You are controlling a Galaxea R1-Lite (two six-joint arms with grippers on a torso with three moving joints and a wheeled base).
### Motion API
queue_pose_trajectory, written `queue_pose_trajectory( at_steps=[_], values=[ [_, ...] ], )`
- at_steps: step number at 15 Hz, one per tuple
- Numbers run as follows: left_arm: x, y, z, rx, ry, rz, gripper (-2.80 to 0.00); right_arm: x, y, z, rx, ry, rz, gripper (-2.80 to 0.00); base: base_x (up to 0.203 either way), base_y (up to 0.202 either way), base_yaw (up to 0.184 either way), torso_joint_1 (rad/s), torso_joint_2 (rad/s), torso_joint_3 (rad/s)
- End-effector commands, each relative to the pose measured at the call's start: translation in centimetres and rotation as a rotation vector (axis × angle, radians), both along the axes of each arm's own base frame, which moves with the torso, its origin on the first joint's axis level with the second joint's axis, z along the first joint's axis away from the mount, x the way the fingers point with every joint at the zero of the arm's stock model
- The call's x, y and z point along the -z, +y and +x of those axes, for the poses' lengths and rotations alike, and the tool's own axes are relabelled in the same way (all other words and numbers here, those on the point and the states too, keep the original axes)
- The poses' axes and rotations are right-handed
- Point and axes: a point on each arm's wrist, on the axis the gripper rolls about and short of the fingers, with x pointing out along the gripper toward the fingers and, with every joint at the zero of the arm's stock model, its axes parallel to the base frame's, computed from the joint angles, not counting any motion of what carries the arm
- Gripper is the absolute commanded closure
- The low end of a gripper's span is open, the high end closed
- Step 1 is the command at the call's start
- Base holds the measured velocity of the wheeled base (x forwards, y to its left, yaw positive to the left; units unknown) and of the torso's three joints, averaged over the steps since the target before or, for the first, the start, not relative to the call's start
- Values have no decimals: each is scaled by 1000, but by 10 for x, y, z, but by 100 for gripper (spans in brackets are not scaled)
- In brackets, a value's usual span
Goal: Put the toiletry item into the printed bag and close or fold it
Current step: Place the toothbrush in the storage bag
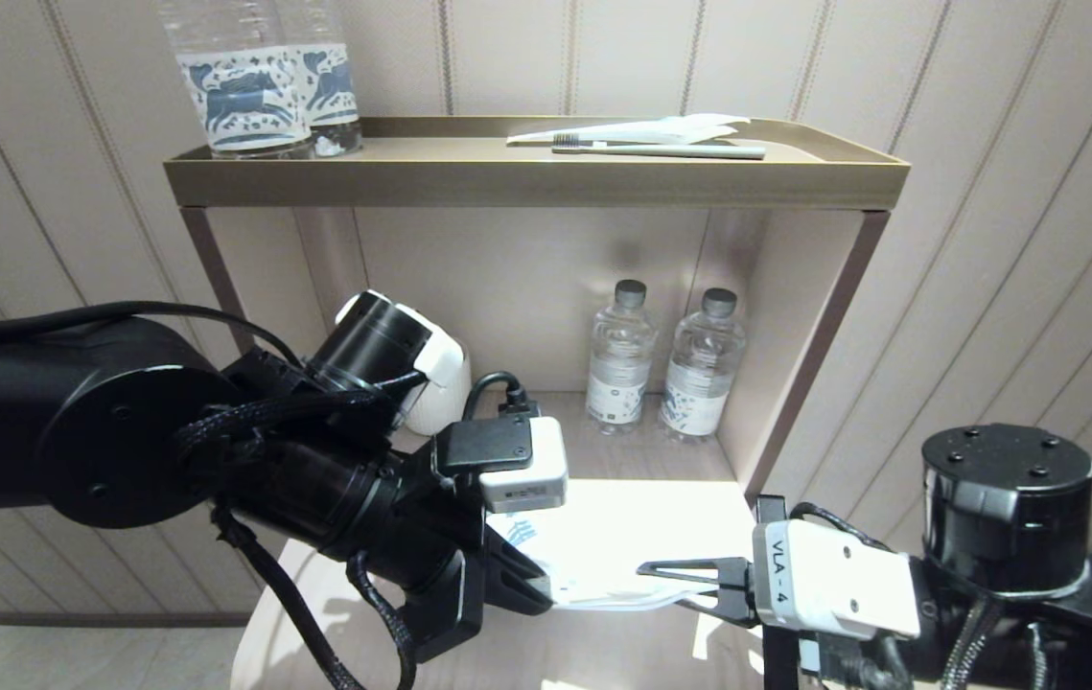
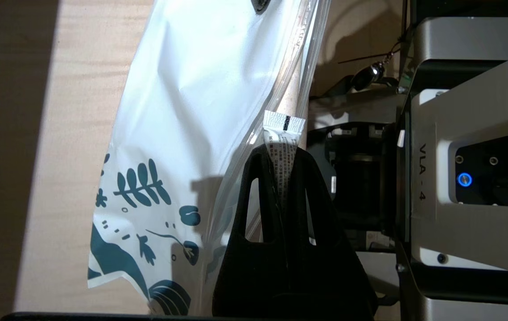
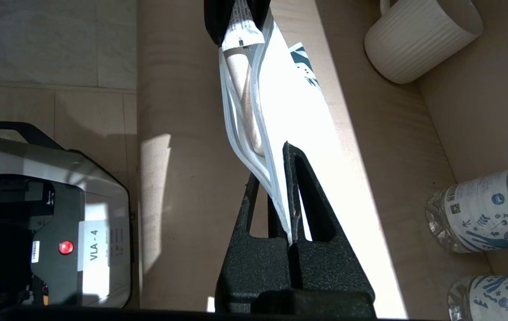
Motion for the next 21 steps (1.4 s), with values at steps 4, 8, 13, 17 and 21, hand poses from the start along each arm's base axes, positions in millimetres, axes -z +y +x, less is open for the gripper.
queue_pose_trajectory(
  at_steps=[4,8,13,17,21],
  values=[
    [-3,3,10,-29,-15,-6,0,3,-4,1,-23,11,4,0,0,0,0,0,0,0],
    [-3,12,20,-71,-26,-2,0,1,-4,0,-28,5,8,0,0,0,0,0,0,0],
    [9,16,18,-80,5,102,0,2,-4,-1,-49,10,10,0,0,0,0,0,0,0],
    [9,11,6,-32,26,171,0,6,-4,-2,-71,28,5,0,0,0,0,0,0,0],
    [10,3,9,-19,9,153,0,4,-6,-4,-92,34,19,0,0,0,0,0,0,0]
  ],
)
